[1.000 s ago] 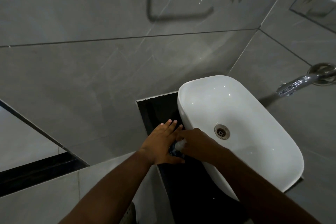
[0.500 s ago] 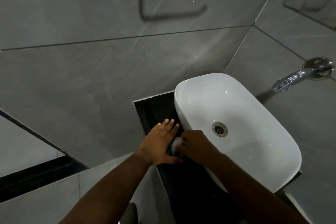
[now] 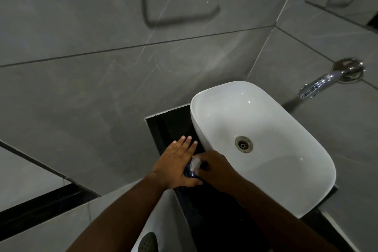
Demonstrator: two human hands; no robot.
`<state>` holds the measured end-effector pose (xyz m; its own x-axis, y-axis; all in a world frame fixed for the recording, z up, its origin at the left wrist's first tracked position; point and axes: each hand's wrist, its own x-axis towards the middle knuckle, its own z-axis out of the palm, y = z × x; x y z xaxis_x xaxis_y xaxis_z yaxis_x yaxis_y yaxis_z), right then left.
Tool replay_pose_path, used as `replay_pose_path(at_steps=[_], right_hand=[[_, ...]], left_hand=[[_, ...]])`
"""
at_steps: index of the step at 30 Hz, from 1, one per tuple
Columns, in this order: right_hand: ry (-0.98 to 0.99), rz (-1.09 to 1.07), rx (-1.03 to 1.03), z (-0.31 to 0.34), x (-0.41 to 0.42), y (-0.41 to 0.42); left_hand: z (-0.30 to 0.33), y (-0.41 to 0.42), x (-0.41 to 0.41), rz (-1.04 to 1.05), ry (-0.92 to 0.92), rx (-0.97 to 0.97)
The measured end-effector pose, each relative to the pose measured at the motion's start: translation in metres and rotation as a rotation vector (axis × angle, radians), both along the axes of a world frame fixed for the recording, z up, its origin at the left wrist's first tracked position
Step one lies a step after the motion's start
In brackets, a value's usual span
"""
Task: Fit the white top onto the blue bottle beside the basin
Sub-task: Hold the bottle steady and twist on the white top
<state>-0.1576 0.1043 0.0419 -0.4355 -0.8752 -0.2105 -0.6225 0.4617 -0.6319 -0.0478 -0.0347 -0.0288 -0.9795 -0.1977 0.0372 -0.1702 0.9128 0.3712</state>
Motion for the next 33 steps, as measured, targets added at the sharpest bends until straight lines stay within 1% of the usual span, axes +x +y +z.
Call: replay_pose_path(at_steps=[4, 7, 10, 14, 19, 23, 26, 28, 33], right_hand=[[0.056, -0.103, 0.029, -0.004, 0.000, 0.000], [-0.002, -0.127, 0.006, -0.007, 0.002, 0.000], [-0.013, -0.054, 0.023, 0.001, -0.003, 0.000], [-0.063, -0.150, 0.034, 0.001, -0.002, -0.001], [-0.187, -0.089, 0.057, 0.004, -0.004, 0.000], [-0.191, -0.187, 0.032, 0.003, -0.003, 0.001], [-0.234, -0.154, 0.033, 0.004, -0.001, 0.003], [-0.222, -0.149, 0.048, 0.005, 0.000, 0.005], [-0.131, -0.236, 0.041, 0.001, 0.009, 0.004]], left_hand=[[0.002, 0.000, 0.001, -0.005, -0.013, 0.014], [0.004, 0.001, 0.002, -0.007, -0.009, 0.009], [0.005, 0.001, 0.002, -0.003, -0.006, -0.005], [0.003, 0.002, 0.002, -0.005, -0.009, -0.014], [0.002, 0.001, 0.001, 0.011, -0.002, -0.027], [0.001, 0.001, 0.001, 0.007, -0.001, -0.021], [0.003, 0.002, 0.002, 0.012, 0.018, -0.011], [0.002, 0.003, 0.003, 0.012, 0.018, -0.010], [0.003, 0.003, 0.002, 0.011, 0.000, -0.021]])
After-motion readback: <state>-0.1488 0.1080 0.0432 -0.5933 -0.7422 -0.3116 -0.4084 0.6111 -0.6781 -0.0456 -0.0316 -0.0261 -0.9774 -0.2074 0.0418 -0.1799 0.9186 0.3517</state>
